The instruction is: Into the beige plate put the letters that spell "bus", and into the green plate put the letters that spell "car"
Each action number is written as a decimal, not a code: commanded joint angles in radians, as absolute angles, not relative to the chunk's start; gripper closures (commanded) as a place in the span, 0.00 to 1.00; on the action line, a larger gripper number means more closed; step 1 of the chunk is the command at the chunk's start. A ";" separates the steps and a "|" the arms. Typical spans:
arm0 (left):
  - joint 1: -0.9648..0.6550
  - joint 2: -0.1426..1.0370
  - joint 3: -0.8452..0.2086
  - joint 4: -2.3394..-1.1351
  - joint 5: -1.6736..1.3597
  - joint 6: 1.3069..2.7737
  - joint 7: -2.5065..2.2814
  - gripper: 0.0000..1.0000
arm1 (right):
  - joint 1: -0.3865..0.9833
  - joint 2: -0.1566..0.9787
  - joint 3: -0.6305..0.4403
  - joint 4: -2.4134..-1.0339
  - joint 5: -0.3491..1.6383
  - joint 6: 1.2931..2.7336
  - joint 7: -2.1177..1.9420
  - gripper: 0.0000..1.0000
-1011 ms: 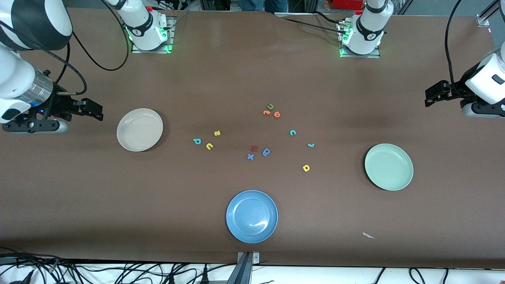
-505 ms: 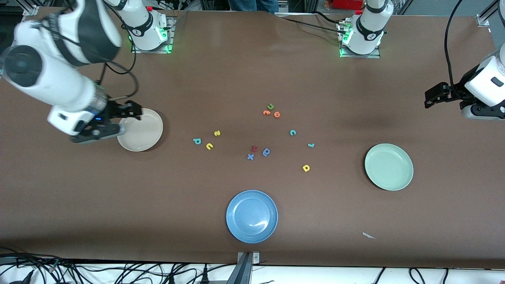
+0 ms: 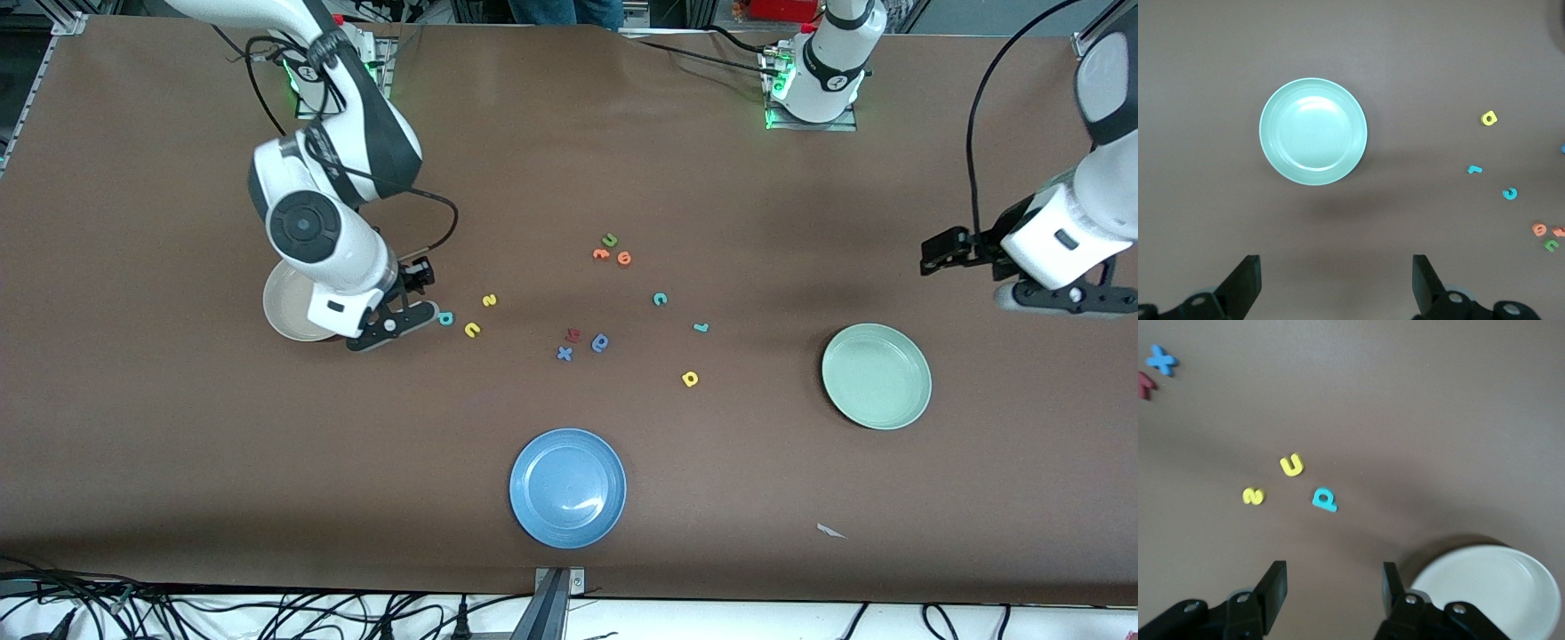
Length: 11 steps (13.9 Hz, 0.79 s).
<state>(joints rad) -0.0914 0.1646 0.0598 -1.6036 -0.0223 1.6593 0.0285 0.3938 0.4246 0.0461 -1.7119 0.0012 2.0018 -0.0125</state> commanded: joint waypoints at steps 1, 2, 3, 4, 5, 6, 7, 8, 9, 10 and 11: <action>-0.135 0.225 0.061 -1.597 -0.051 1.704 0.017 0.00 | 0.399 0.434 0.038 -1.869 0.003 2.228 -0.005 0.33; -0.146 0.248 0.061 -1.597 -0.052 1.727 0.000 0.00 | 0.397 0.434 0.038 -1.949 0.005 2.350 0.001 0.33; -0.159 0.276 0.051 -1.597 -0.052 1.752 -0.023 0.00 | 0.399 0.445 0.038 -2.013 0.005 2.478 0.003 0.30; -0.175 0.300 0.042 -1.600 -0.052 1.782 -0.043 0.00 | 0.400 0.465 0.038 -2.052 0.008 2.564 0.035 0.29; -0.193 0.331 0.031 -1.604 -0.057 1.819 -0.073 0.00 | 0.402 0.489 0.040 -2.059 0.006 2.598 0.076 0.29; -0.215 0.356 0.015 -1.612 -0.066 1.853 -0.121 0.00 | 0.420 0.503 0.044 -2.053 0.006 2.603 0.098 0.29; -0.227 0.376 0.009 -1.615 -0.074 1.880 -0.161 0.00 | 0.449 0.505 0.043 -2.048 0.008 2.603 0.127 0.29; -0.242 0.399 -0.004 -1.615 -0.087 1.908 -0.187 0.00 | 0.451 0.506 0.044 -2.049 0.006 2.603 0.133 0.30; -0.250 0.425 -0.009 -1.614 -0.113 1.951 -0.221 0.00 | 0.451 0.515 0.044 -2.048 0.008 2.606 0.133 0.31; -0.271 0.454 -0.009 -1.614 -0.141 2.003 -0.277 0.00 | 0.451 0.521 0.043 -2.048 0.003 2.627 0.132 0.31; -0.299 0.489 -0.009 -1.614 -0.146 2.050 -0.343 0.00 | 0.449 0.534 0.043 -2.046 0.003 2.657 0.130 0.31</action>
<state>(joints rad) -0.2652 0.4385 -0.0146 -1.6220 -0.1089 1.9833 -0.2539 0.4500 0.5177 0.0469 -2.0473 0.0019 2.6095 0.1224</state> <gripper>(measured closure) 0.000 0.308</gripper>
